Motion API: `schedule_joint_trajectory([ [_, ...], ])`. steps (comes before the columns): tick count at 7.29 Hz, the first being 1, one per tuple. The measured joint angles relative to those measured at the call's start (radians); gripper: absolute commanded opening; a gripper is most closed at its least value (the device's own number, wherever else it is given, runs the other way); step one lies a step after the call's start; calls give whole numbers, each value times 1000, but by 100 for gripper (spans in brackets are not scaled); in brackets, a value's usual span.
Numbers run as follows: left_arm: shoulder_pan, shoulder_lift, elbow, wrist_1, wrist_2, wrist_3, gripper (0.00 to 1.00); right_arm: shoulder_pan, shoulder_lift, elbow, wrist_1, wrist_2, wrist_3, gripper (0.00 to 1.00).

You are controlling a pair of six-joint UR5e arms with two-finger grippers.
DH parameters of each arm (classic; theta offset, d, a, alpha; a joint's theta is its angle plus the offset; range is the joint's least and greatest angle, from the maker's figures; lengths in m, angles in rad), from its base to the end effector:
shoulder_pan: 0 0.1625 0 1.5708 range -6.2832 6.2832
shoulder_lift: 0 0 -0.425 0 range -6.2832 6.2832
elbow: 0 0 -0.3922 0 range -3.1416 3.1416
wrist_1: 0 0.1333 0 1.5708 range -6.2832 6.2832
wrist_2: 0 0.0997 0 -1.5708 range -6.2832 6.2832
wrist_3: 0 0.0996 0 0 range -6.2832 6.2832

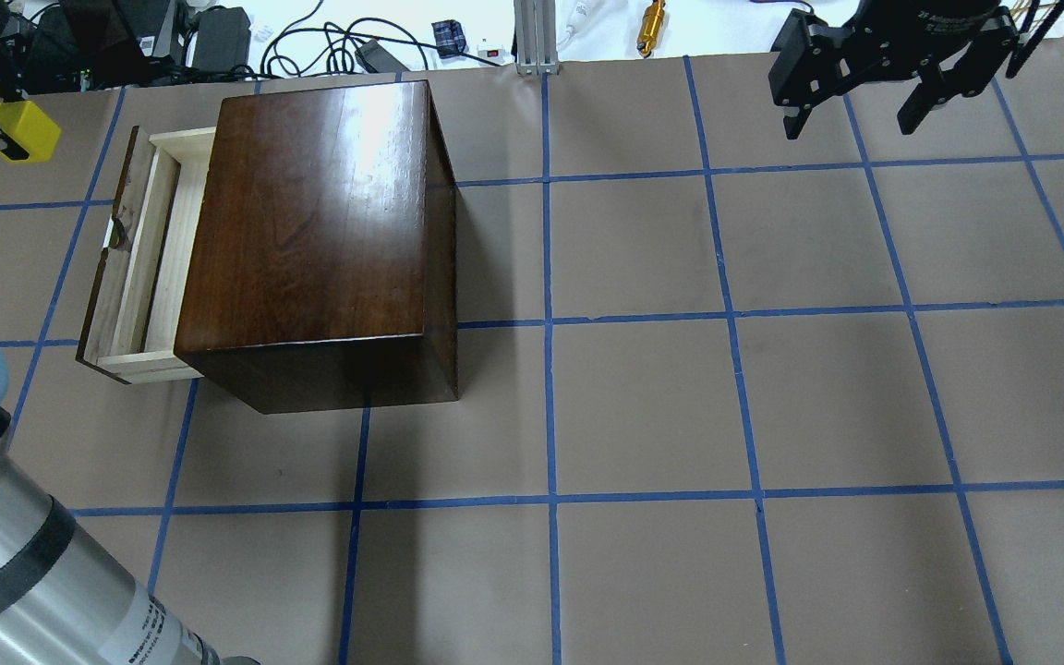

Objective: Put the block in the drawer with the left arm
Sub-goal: 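Lift the yellow cube and carry it over the open drawer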

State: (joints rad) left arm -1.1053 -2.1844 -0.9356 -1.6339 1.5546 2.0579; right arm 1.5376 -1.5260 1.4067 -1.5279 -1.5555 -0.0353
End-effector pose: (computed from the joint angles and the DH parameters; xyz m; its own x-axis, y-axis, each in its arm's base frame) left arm 0.2082 -0.7150 0.4148 0.0217 0.9993 0.0291 0.9992 -0.0208 -0.0337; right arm 0.1176 -0.5196 0.5421 -0.9999 -0.0032 -0.0125 -0.0022 0.9970 -0.0768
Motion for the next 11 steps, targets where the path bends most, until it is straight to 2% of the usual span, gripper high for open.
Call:
schedule_joint_trajectory([
  [4,-116,99,-144,-4,-5,-85,0,0,1,0,0,0,0,100],
  [8,-137,136,-270,21,-1,-132,0,0,1,0,0,0,0,100],
  [11,-138,190,-396,94,4,-154,0,1,1,0,0,-1,0,100],
])
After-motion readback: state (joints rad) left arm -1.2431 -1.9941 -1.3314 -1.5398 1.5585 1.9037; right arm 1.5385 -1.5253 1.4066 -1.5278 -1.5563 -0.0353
